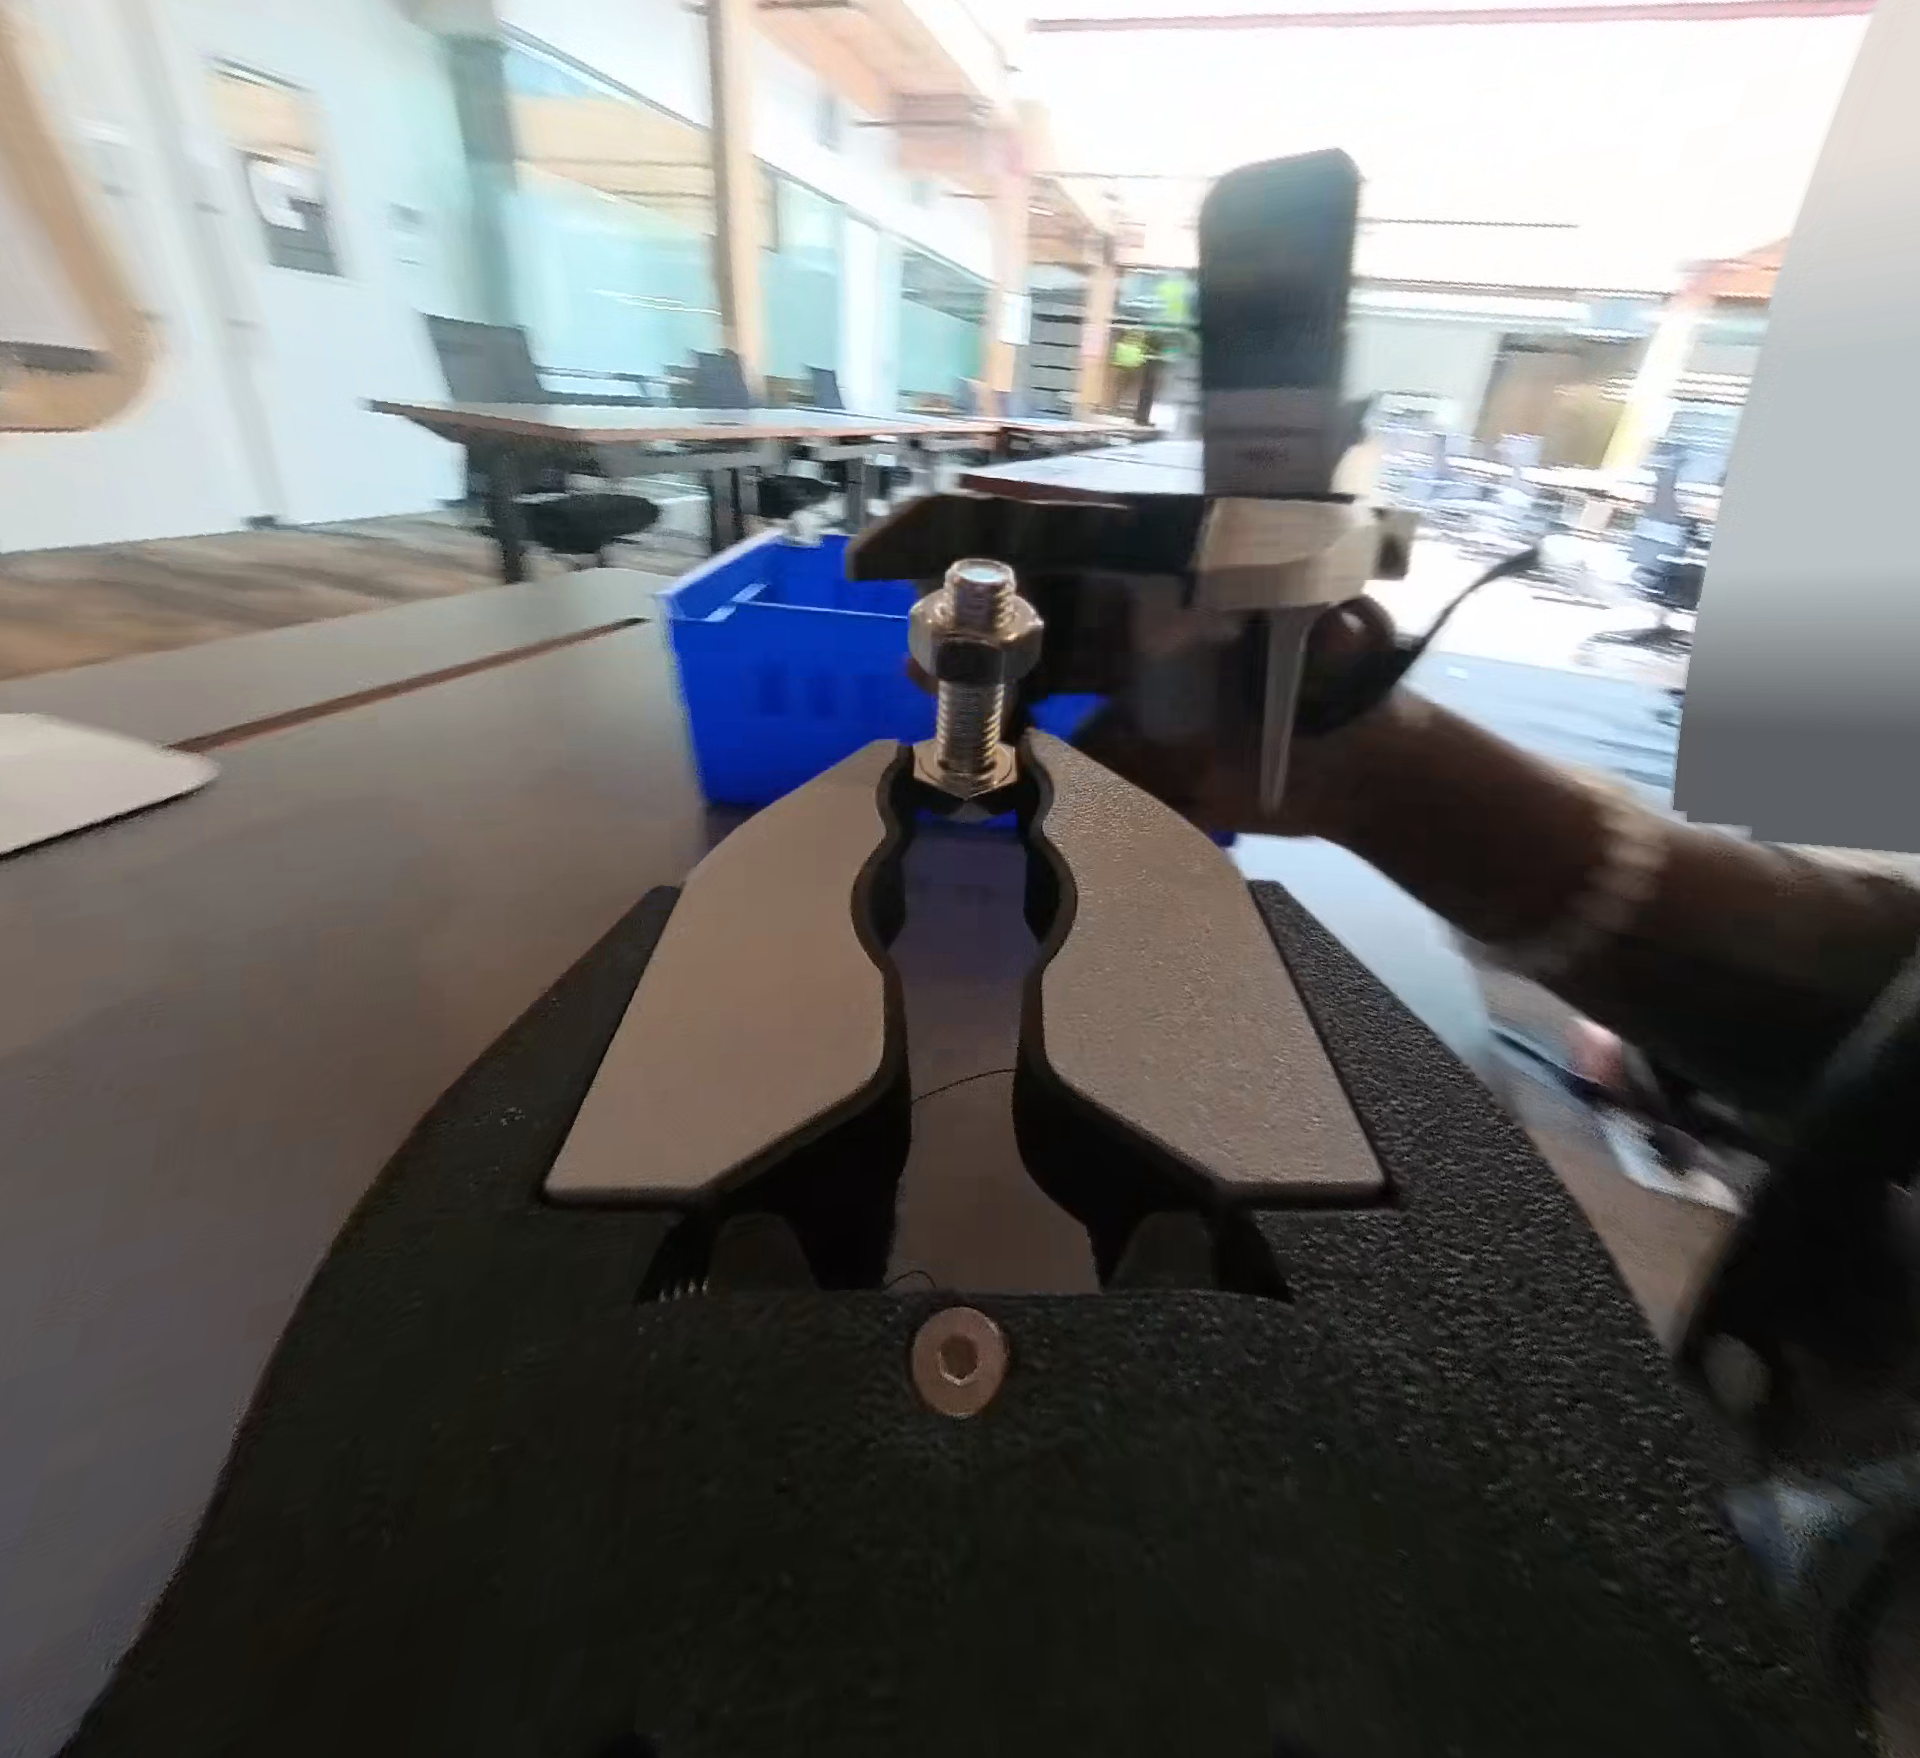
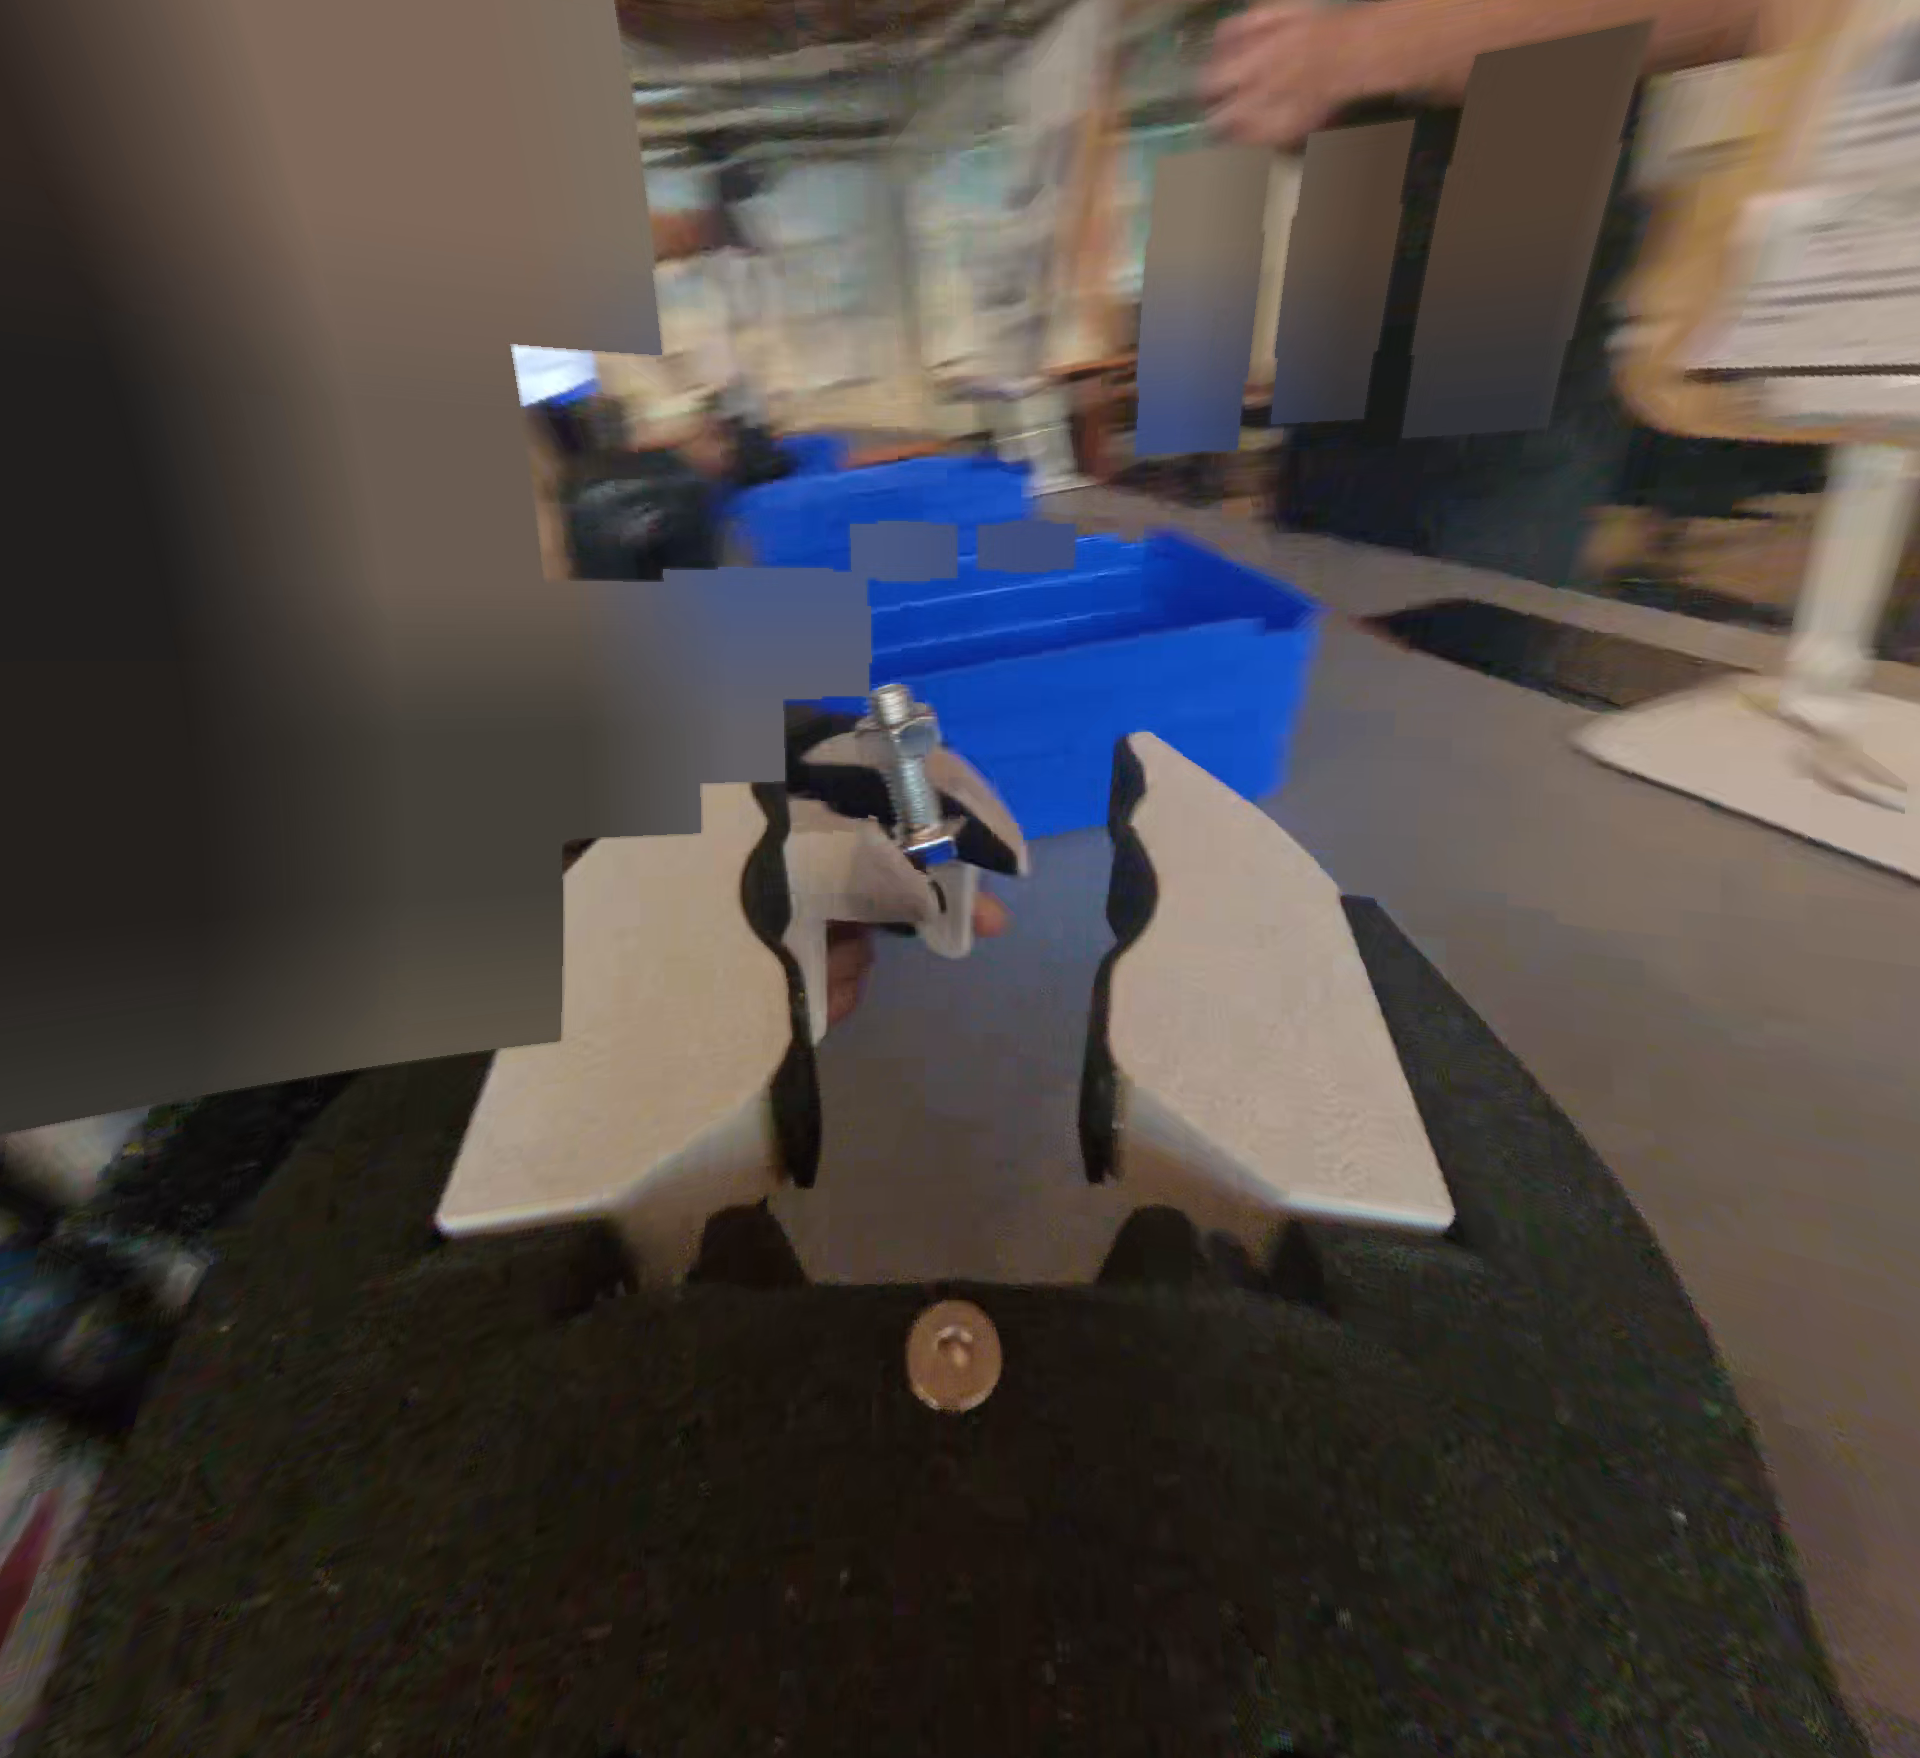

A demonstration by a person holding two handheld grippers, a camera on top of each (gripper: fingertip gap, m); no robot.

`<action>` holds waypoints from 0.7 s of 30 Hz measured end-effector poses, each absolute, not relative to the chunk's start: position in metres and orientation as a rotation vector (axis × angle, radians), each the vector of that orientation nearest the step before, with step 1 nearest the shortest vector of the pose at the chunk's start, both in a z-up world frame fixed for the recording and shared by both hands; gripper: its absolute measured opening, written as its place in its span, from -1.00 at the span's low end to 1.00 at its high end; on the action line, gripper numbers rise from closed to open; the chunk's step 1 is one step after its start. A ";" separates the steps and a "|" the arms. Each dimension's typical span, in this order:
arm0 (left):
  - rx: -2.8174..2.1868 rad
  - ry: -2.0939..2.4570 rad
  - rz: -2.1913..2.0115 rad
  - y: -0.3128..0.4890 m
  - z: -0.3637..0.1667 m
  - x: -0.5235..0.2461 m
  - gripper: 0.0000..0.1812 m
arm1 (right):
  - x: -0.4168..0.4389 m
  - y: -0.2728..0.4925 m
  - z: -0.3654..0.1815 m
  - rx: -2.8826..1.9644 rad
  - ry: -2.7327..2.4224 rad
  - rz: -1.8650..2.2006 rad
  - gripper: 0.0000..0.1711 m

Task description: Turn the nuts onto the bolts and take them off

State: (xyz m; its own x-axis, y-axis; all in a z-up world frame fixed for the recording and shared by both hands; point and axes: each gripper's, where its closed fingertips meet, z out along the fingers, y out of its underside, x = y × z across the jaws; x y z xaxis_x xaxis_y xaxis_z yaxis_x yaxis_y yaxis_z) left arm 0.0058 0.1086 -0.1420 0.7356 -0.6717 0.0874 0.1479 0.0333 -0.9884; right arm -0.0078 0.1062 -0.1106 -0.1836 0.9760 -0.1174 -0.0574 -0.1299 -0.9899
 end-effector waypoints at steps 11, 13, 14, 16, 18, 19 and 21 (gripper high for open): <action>-1.460 0.389 -0.505 0.124 -0.165 -0.006 -0.80 | -0.013 0.113 -0.145 -1.360 -0.913 0.851 -0.49; -1.472 0.404 -0.500 0.124 -0.167 -0.003 -0.80 | -0.014 0.112 -0.143 -1.356 -0.890 0.835 -0.56; -1.474 0.407 -0.496 0.125 -0.168 -0.003 -0.80 | -0.016 0.112 -0.142 -1.355 -0.886 0.823 -0.56; -1.473 0.410 -0.499 0.125 -0.167 -0.003 -0.80 | -0.019 0.111 -0.144 -1.366 -0.900 0.803 -0.57; -1.481 0.411 -0.504 0.125 -0.168 -0.003 -0.80 | -0.022 0.111 -0.145 -1.372 -0.907 0.795 -0.64; -1.482 0.406 -0.509 0.126 -0.169 -0.003 -0.80 | -0.022 0.112 -0.144 -1.368 -0.906 0.784 -0.69; -1.484 0.416 -0.515 0.125 -0.169 -0.002 -0.80 | -0.023 0.111 -0.143 -1.341 -0.930 0.775 -0.78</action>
State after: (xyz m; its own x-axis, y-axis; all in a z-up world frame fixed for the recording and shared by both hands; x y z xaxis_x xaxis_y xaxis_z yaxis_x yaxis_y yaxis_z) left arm -0.0019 0.1251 -0.1691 0.8252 -0.5628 0.0492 0.0699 0.0154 -0.9974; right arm -0.0234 0.1113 -0.1430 0.4460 0.8885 0.1081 0.0542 0.0937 -0.9941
